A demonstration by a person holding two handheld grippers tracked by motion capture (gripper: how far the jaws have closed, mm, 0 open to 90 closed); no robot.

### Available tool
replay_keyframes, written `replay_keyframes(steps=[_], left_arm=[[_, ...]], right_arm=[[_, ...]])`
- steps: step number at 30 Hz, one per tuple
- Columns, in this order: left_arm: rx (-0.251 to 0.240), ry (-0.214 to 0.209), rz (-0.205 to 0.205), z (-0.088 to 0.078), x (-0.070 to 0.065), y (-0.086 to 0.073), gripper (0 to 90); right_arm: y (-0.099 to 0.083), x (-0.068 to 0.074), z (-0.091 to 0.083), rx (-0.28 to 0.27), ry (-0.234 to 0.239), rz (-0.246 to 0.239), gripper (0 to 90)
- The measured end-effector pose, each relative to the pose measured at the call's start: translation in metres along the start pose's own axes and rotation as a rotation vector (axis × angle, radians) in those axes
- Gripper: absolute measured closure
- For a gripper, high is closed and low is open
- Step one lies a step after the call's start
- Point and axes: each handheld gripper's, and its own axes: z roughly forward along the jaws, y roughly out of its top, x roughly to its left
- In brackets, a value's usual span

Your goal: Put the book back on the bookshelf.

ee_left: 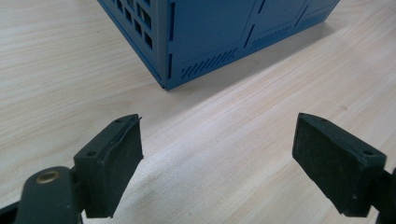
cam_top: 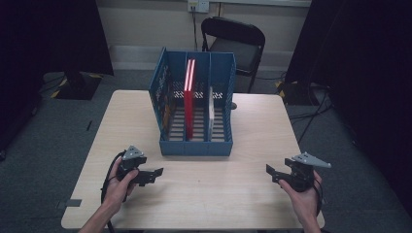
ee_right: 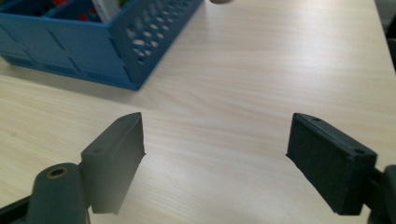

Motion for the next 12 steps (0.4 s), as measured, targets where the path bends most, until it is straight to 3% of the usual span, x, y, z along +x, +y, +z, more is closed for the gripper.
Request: replay_keyframes(steps=[4, 5, 7, 12], left_arm=[[-0.004, -0.001, 0.006, 0.000, -0.001, 0.000, 15.9], [-0.005, 0.003, 0.007, 0.000, 0.000, 0.000, 15.9], [-0.005, 0.006, 0.005, 0.000, 0.000, 0.000, 15.8], [-0.013, 0.012, -0.012, 0.000, 0.003, 0.000, 15.8]], right_arm=[[-0.010, -0.007, 0.000, 0.023, -0.030, -0.001, 18.6], [-0.016, -0.014, 0.002, 0.032, -0.023, 0.053, 18.0], [-0.021, -0.018, 0.005, 0.050, -0.031, 0.073, 18.3], [-0.021, -0.022, 0.007, 0.047, -0.045, 0.076, 18.1]])
